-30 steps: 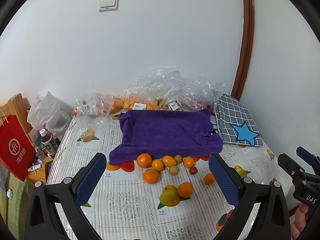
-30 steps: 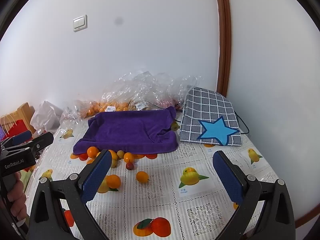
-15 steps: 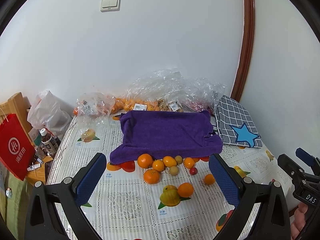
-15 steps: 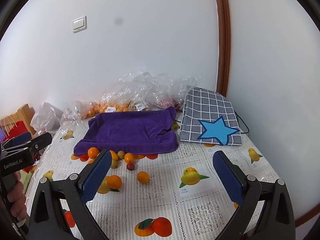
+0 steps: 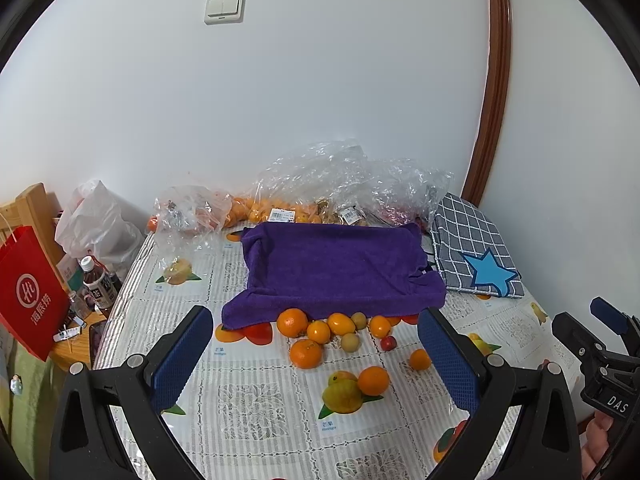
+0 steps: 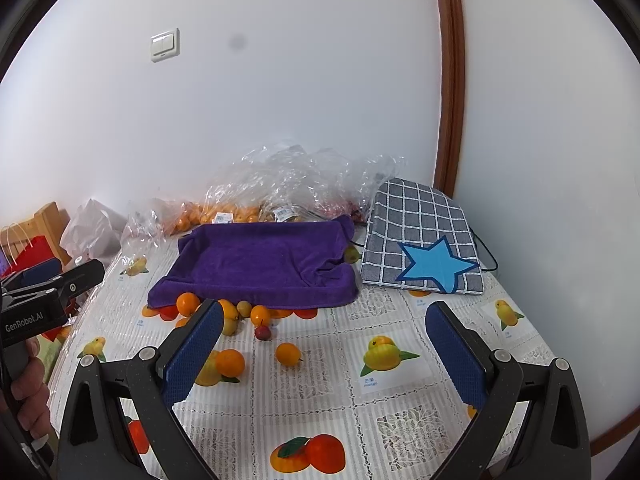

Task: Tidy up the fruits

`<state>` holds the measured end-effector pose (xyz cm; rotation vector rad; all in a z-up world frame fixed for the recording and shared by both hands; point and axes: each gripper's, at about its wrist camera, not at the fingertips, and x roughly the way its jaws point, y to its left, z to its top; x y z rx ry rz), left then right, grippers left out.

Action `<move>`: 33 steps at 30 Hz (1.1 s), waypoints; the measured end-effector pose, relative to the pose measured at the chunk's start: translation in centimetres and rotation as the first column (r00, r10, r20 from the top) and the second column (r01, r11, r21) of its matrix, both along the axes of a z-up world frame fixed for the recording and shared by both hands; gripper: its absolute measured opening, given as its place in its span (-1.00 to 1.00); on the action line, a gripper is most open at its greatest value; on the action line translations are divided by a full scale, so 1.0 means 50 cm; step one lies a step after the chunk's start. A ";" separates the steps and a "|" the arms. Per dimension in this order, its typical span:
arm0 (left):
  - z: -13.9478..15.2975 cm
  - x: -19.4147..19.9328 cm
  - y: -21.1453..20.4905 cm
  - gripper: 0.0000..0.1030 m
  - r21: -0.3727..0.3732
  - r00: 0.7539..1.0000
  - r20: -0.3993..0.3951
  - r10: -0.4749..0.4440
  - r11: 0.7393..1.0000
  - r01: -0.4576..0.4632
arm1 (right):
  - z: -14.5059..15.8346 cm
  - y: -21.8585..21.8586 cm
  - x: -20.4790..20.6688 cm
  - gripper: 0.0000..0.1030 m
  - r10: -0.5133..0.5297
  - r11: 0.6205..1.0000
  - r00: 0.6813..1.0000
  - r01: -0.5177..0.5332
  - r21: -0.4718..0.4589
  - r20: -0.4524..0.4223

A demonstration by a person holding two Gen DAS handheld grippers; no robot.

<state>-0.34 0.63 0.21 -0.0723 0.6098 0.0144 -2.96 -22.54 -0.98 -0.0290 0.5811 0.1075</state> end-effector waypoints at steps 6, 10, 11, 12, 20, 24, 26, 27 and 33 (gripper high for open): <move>0.001 0.013 0.012 0.99 -0.009 1.000 -0.006 0.006 1.000 -0.006 | -0.008 0.007 0.002 0.94 0.002 1.000 1.000 -0.002 -0.013 0.000; -0.012 0.016 0.022 0.99 -0.021 1.000 -0.010 0.007 1.000 -0.007 | -0.020 0.012 0.007 0.94 0.004 1.000 1.000 -0.004 -0.019 -0.004; -0.017 0.019 0.025 0.99 -0.022 1.000 -0.012 0.009 1.000 -0.009 | -0.024 0.014 0.009 0.94 0.003 1.000 1.000 -0.003 -0.023 -0.002; -0.022 0.021 0.027 0.99 -0.023 1.000 -0.014 0.010 1.000 -0.011 | -0.027 0.016 0.010 0.94 0.002 1.000 1.000 -0.002 -0.028 -0.002; -0.074 0.037 0.062 0.99 -0.042 0.998 -0.043 0.037 0.998 -0.039 | -0.081 0.028 0.048 0.94 0.014 0.999 0.998 -0.017 -0.041 -0.065; -0.111 0.054 0.083 0.99 -0.062 0.996 -0.074 0.041 0.997 -0.046 | -0.115 0.031 0.071 0.93 0.023 0.999 0.995 -0.027 -0.031 -0.102; -0.130 0.062 0.093 0.98 -0.070 0.995 -0.088 0.051 0.996 -0.057 | -0.135 0.034 0.085 0.91 0.031 0.999 0.991 -0.034 -0.026 -0.130; -0.141 0.067 0.097 0.97 -0.074 0.994 -0.096 0.052 0.996 -0.059 | -0.146 0.034 0.092 0.89 0.033 0.999 0.989 -0.037 -0.022 -0.145; -0.193 0.084 0.125 0.80 -0.079 0.989 -0.138 0.056 0.995 -0.068 | -0.215 0.034 0.135 0.70 0.043 0.999 0.971 -0.046 -0.010 -0.235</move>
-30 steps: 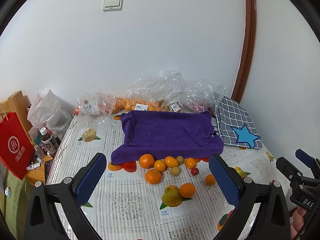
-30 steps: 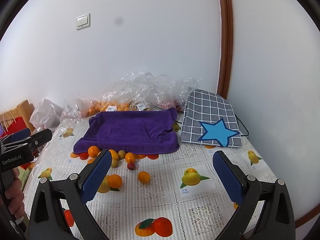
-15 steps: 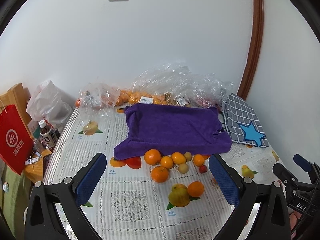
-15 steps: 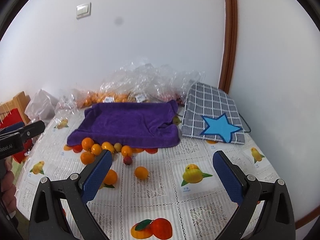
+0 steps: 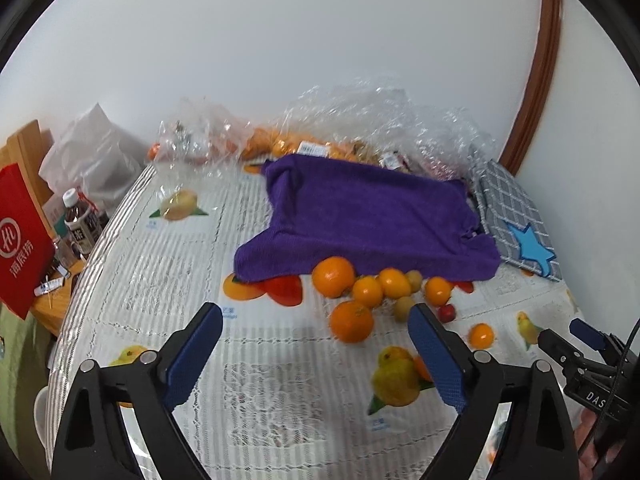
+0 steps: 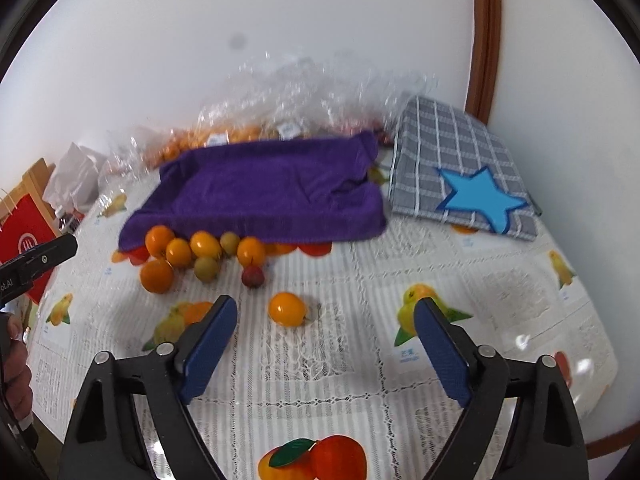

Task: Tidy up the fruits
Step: 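Grasp a large orange with the left gripper while the right gripper grasps another orange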

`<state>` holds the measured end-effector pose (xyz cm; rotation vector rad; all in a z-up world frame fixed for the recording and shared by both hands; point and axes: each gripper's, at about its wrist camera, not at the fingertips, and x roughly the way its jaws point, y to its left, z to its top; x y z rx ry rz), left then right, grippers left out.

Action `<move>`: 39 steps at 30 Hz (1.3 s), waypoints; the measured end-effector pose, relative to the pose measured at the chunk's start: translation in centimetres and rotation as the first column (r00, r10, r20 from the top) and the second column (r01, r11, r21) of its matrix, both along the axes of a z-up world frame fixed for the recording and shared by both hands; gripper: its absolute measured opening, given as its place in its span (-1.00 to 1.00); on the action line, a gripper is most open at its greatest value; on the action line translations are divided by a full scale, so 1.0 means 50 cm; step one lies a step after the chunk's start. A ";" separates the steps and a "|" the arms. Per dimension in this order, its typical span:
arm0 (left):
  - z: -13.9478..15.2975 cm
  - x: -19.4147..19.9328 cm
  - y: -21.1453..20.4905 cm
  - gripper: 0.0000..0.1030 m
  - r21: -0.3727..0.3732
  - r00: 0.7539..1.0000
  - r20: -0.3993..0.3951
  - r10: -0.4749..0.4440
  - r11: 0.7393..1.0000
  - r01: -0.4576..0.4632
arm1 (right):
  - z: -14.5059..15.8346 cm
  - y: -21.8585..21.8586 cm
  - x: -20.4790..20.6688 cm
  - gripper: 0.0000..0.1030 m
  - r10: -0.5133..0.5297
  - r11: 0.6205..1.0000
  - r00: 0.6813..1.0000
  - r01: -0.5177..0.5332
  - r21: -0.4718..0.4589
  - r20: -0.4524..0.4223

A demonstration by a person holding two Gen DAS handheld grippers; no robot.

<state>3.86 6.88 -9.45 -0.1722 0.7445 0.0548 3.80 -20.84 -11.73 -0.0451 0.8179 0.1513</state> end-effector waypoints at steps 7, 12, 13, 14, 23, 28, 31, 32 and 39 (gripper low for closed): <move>-0.041 0.021 0.017 0.70 0.031 0.999 -0.033 -0.030 0.999 0.031 | -0.058 -0.005 0.025 0.42 -0.005 1.000 1.000 0.005 0.026 -0.030; -0.066 0.034 0.028 0.54 0.016 0.997 -0.062 -0.035 0.999 0.036 | -0.100 -0.001 0.042 0.15 0.006 0.999 0.998 -0.004 0.039 -0.064; -0.069 0.036 0.029 0.53 0.012 0.997 -0.063 -0.040 0.999 0.041 | -0.105 -0.001 0.044 0.12 0.012 0.999 0.997 -0.009 0.048 -0.070; -0.073 0.036 0.030 0.51 0.007 0.997 -0.059 -0.049 0.999 0.049 | -0.111 0.001 0.046 0.11 0.024 0.998 0.997 -0.019 0.063 -0.076; -0.105 0.047 0.011 0.36 -0.028 0.991 -0.063 -0.115 0.993 0.114 | -0.157 0.036 0.077 0.00 0.102 0.989 0.989 -0.090 0.120 -0.105; -0.129 0.066 -0.013 0.07 -0.029 0.986 -0.096 -0.139 0.990 0.137 | -0.163 0.039 0.097 -0.22 0.115 0.988 0.988 -0.103 0.117 -0.101; -0.138 0.073 -0.034 0.05 -0.040 0.978 -0.100 -0.183 0.983 0.180 | -0.165 0.041 0.105 -0.34 0.124 0.988 0.987 -0.113 0.108 -0.099; -0.141 0.075 -0.038 0.05 -0.047 0.976 -0.098 -0.196 0.980 0.192 | -0.165 0.041 0.106 -0.34 0.131 0.987 0.987 -0.120 0.107 -0.098; -0.170 0.110 -0.048 0.06 -0.075 0.970 -0.136 -0.201 0.978 0.192 | -0.167 0.031 0.105 -0.33 0.154 0.982 0.983 -0.141 0.129 -0.098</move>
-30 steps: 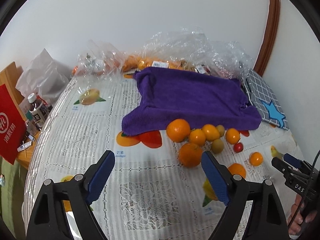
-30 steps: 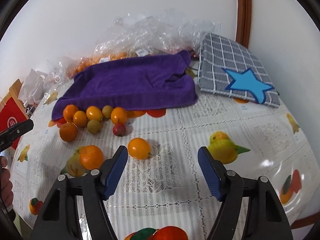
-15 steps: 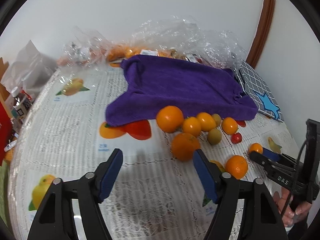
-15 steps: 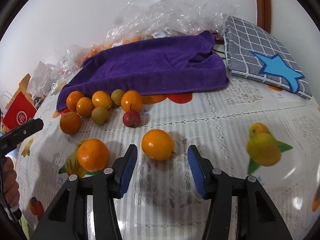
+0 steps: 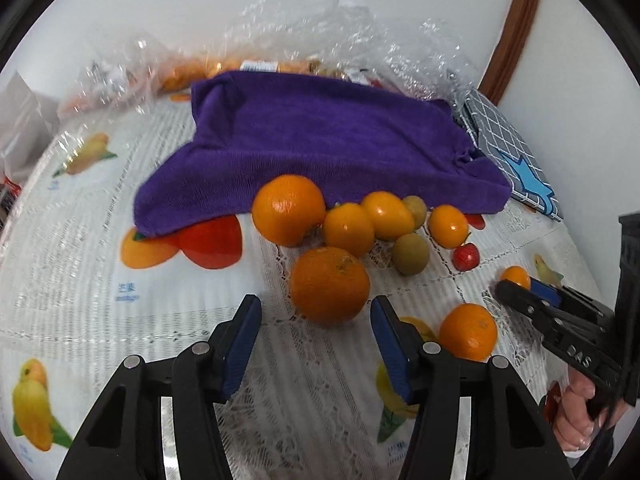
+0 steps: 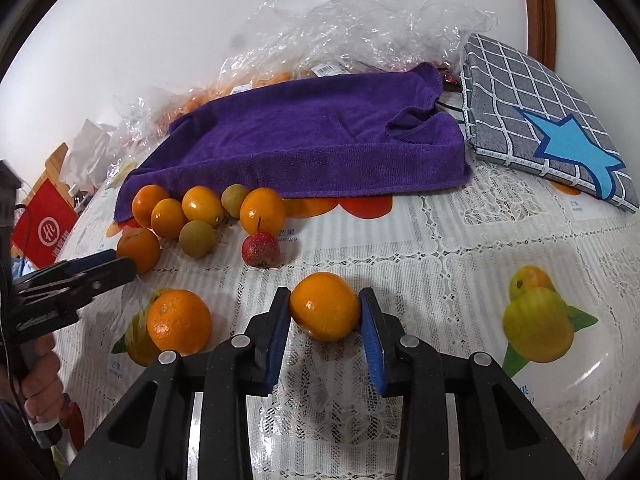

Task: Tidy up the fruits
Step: 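Grasp a large orange with the left gripper while the right gripper grasps another orange, then carry both held oranges up and over onto the purple towel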

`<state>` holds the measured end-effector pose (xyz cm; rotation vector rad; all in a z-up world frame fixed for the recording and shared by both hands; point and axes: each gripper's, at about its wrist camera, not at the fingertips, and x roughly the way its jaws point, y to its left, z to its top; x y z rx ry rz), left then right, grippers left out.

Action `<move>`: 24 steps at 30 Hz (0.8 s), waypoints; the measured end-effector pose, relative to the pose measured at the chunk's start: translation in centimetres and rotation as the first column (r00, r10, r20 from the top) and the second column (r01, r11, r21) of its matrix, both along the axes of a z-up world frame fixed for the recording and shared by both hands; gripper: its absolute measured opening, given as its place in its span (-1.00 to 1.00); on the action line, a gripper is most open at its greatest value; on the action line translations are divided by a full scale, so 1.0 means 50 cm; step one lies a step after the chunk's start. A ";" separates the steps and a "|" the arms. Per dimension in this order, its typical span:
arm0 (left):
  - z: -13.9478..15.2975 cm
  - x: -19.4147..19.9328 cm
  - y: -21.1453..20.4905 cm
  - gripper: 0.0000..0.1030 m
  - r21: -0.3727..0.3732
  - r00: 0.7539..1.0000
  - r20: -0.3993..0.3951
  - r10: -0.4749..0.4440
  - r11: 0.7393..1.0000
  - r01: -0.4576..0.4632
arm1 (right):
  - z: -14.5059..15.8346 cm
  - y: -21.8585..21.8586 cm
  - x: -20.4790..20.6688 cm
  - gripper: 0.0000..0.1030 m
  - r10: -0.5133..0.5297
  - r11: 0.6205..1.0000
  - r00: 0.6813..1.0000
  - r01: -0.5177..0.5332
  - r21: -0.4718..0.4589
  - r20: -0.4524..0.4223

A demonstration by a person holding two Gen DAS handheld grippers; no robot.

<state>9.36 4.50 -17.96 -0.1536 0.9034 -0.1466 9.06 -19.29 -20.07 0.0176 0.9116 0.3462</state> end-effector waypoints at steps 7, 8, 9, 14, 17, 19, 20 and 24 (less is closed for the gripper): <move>-0.006 0.008 -0.008 0.02 0.007 0.999 0.047 -0.017 1.000 0.016 | 0.000 -0.003 -0.003 -0.32 0.008 1.000 1.000 -0.008 0.012 -0.001; -0.007 0.008 -0.011 -0.02 0.005 0.998 0.049 -0.027 1.000 0.027 | -0.001 -0.003 -0.002 -0.32 0.006 1.000 1.000 -0.006 0.018 0.000; -0.007 0.009 -0.011 -0.14 -0.009 0.998 0.050 -0.044 0.999 0.045 | -0.001 -0.005 -0.002 -0.32 0.007 1.000 1.000 -0.007 0.023 0.000; -0.006 0.009 0.003 -0.23 -0.138 0.993 0.061 -0.099 0.985 0.107 | -0.001 -0.016 -0.002 -0.33 0.028 0.996 1.000 -0.027 0.081 -0.011; 0.000 -0.003 0.019 -0.23 -0.176 0.992 0.094 -0.082 0.980 0.097 | 0.004 -0.019 -0.007 -0.33 0.032 0.994 0.999 -0.032 0.103 0.001; 0.002 -0.010 0.028 -0.23 -0.188 0.992 0.110 -0.066 0.978 0.086 | 0.006 -0.018 -0.010 -0.33 0.028 0.994 1.000 -0.029 0.101 0.013; 0.004 -0.017 0.031 -0.23 -0.195 0.991 0.119 -0.060 0.977 0.082 | 0.006 -0.017 -0.010 -0.34 0.027 0.995 1.000 -0.028 0.099 0.016; 0.013 -0.036 0.039 -0.23 -0.194 0.987 0.153 -0.044 0.978 0.074 | 0.007 -0.012 -0.012 -0.33 0.026 0.996 0.999 -0.028 0.090 0.022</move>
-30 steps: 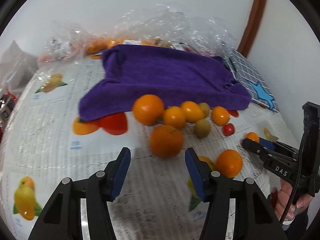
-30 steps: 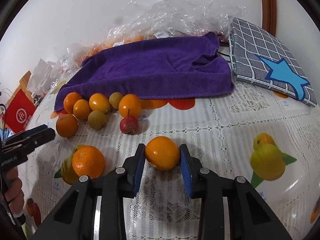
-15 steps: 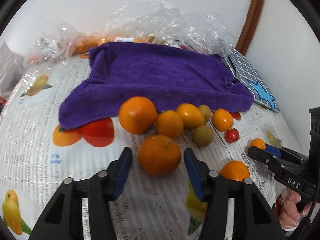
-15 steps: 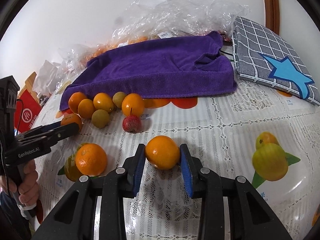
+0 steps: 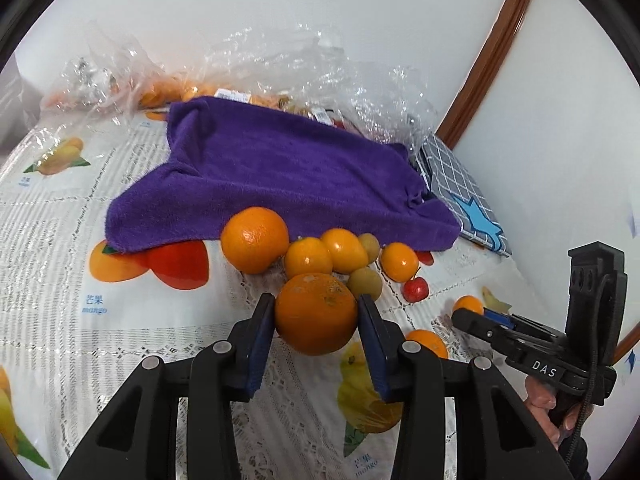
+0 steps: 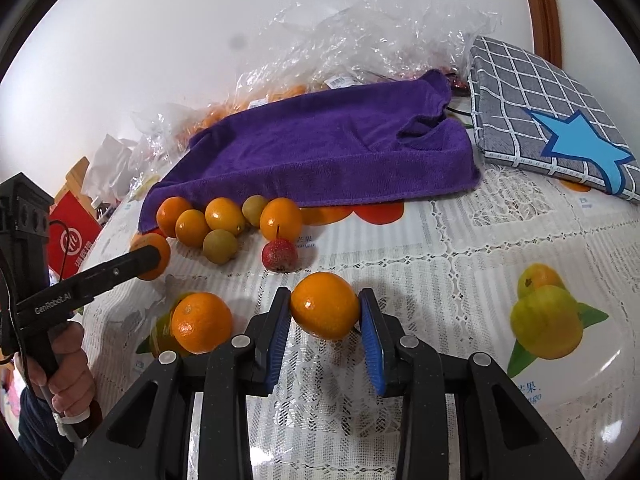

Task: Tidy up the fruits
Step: 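Carry both held oranges up and over onto the purple towel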

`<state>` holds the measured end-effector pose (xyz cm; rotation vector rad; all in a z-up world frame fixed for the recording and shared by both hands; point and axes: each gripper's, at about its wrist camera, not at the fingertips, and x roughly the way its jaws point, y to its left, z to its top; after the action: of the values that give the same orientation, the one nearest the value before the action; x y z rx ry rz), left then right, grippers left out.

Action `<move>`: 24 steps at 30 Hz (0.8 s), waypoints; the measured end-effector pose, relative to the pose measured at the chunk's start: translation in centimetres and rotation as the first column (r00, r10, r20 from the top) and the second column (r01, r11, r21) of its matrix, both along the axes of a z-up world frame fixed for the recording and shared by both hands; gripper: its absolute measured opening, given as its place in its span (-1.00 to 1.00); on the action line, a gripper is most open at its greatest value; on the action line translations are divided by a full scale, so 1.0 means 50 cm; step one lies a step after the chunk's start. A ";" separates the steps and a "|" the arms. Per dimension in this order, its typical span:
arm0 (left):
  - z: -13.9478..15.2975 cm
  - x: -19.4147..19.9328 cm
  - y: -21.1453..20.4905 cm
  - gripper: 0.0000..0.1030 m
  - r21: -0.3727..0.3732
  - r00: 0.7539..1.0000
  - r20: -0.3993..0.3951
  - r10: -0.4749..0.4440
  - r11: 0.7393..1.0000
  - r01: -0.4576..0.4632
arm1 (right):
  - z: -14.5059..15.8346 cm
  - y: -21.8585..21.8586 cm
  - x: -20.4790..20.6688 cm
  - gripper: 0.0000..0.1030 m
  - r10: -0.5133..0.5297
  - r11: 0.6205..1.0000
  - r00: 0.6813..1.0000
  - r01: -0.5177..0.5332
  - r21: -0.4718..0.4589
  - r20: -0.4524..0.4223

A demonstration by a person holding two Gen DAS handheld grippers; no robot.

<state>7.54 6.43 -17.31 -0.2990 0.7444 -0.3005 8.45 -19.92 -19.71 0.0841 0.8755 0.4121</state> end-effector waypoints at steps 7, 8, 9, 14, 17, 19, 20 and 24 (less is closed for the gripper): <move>0.011 -0.006 0.003 -0.23 -0.004 0.999 0.044 0.022 1.000 -0.022 | 0.009 -0.003 -0.016 -0.33 -0.023 0.999 0.999 0.024 -0.023 0.033; 0.013 -0.006 0.001 -0.23 -0.004 0.999 0.048 0.024 1.000 -0.024 | 0.010 -0.005 -0.018 -0.34 -0.033 0.999 0.999 0.034 -0.025 0.038; 0.015 -0.009 0.002 -0.23 -0.004 0.998 0.057 0.026 1.000 -0.026 | 0.010 -0.007 -0.018 -0.34 -0.040 0.999 0.999 0.041 -0.026 0.036; 0.023 -0.017 0.008 -0.23 -0.017 0.995 0.085 0.044 0.999 -0.043 | 0.022 -0.014 -0.019 -0.34 -0.058 0.998 0.997 0.059 -0.034 0.042; 0.025 -0.019 0.020 -0.23 -0.036 0.994 0.087 0.063 0.998 -0.060 | 0.040 -0.019 -0.018 -0.33 -0.065 0.997 0.996 0.067 -0.029 0.065; 0.027 -0.017 0.024 -0.23 -0.034 0.994 0.082 0.076 0.997 -0.073 | 0.056 -0.022 -0.014 -0.34 -0.071 0.997 0.994 0.073 -0.017 0.078; 0.030 -0.018 0.027 -0.23 -0.035 0.993 0.087 0.079 0.996 -0.077 | 0.064 -0.024 -0.013 -0.34 -0.074 0.997 0.994 0.075 -0.010 0.085; 0.057 -0.016 0.034 -0.23 -0.018 0.990 0.096 0.100 0.995 -0.099 | 0.100 -0.020 -0.005 -0.33 -0.073 0.997 0.989 0.075 -0.014 0.131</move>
<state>6.74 8.15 -14.44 -0.3302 0.6297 -0.2238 8.22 -20.91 -14.71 0.0710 0.7449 0.3358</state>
